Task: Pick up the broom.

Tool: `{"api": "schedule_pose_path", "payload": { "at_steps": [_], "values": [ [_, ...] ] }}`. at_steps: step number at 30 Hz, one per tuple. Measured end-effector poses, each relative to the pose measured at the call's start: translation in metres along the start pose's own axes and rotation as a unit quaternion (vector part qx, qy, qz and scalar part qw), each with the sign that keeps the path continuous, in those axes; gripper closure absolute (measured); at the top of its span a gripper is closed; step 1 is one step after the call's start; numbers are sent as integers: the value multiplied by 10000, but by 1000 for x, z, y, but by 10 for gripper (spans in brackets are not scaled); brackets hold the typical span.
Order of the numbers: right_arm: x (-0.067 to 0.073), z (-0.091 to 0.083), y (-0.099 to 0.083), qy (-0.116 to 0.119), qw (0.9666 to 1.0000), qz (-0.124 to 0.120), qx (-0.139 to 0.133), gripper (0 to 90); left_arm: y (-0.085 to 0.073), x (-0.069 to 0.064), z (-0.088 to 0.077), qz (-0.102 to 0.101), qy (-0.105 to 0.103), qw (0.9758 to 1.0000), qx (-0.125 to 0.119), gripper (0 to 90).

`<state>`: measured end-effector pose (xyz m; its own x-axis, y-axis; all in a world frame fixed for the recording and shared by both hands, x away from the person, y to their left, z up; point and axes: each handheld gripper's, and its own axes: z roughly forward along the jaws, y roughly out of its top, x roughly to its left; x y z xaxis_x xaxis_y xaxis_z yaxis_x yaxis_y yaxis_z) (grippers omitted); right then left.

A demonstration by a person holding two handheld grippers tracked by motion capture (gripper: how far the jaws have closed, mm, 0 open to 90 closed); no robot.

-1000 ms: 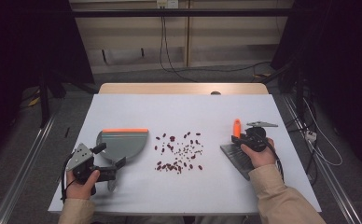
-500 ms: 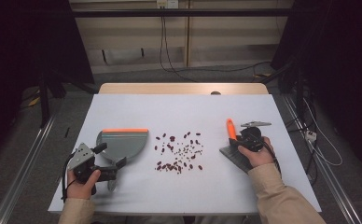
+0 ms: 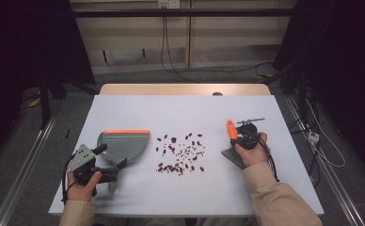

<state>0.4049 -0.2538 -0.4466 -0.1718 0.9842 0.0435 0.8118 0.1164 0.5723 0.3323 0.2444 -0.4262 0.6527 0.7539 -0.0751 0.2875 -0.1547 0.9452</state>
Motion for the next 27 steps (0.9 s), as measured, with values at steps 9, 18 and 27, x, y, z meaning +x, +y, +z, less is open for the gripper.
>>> {"api": "schedule_pose_path", "payload": {
  "at_steps": [9, 18, 27],
  "values": [
    [-5, 2, 4, 162, 9997, 155, 129, 686, 0, 2, -1, 21, 23, 10000, 7, 31],
    [-6, 2, -3, 224, 9995, 193, -89, 685, 1, -1, -2, 24, 73, 10000, -10, 31],
    [-6, 1, -4, 232, 9992, 273, -149, 691, 4, 1, -6, -5, 100, 9999, -89, 32]
  ]
}}
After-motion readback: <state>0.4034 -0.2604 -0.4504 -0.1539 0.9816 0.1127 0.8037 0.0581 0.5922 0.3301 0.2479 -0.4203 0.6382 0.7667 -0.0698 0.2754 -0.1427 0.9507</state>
